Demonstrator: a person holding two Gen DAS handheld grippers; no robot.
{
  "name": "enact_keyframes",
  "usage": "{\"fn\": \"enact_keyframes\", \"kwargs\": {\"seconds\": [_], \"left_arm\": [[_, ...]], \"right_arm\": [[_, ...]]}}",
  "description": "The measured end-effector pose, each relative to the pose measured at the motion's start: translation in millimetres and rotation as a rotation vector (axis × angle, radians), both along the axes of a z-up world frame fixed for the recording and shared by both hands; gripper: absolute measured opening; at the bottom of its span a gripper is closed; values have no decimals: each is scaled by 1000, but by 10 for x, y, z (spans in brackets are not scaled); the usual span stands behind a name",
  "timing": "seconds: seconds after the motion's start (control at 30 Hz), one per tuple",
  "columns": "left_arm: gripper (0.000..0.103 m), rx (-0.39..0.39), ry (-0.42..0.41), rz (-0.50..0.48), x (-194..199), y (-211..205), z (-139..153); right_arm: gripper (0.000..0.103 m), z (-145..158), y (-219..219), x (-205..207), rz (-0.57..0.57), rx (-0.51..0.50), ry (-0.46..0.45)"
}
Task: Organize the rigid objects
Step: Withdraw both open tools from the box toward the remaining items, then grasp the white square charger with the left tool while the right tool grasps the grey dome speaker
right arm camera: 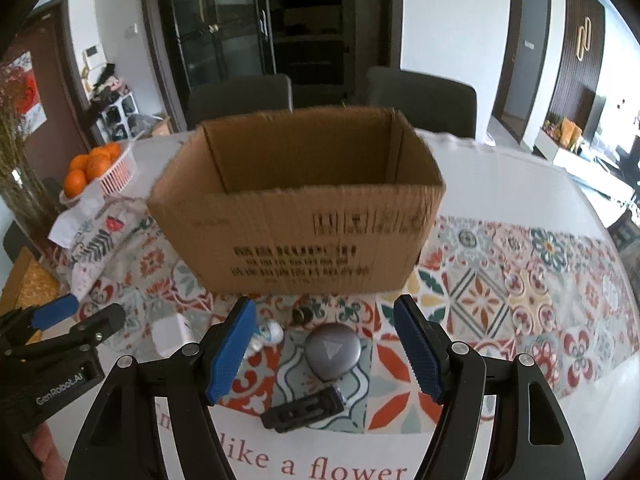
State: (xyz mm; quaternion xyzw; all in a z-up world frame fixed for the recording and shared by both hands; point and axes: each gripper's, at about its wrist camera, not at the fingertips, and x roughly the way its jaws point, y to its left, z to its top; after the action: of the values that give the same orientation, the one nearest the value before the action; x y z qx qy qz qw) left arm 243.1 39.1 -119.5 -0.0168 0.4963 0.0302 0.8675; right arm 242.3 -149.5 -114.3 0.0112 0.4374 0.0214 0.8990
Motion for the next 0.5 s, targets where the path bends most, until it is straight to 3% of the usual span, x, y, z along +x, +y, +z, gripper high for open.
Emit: {"fn": "enact_keyframes", "kwargs": {"seconds": [0.5], "left_arm": [[68, -32, 101, 53, 89, 27, -483]], "right_arm": [[72, -538, -48, 77, -52, 22, 165]]}}
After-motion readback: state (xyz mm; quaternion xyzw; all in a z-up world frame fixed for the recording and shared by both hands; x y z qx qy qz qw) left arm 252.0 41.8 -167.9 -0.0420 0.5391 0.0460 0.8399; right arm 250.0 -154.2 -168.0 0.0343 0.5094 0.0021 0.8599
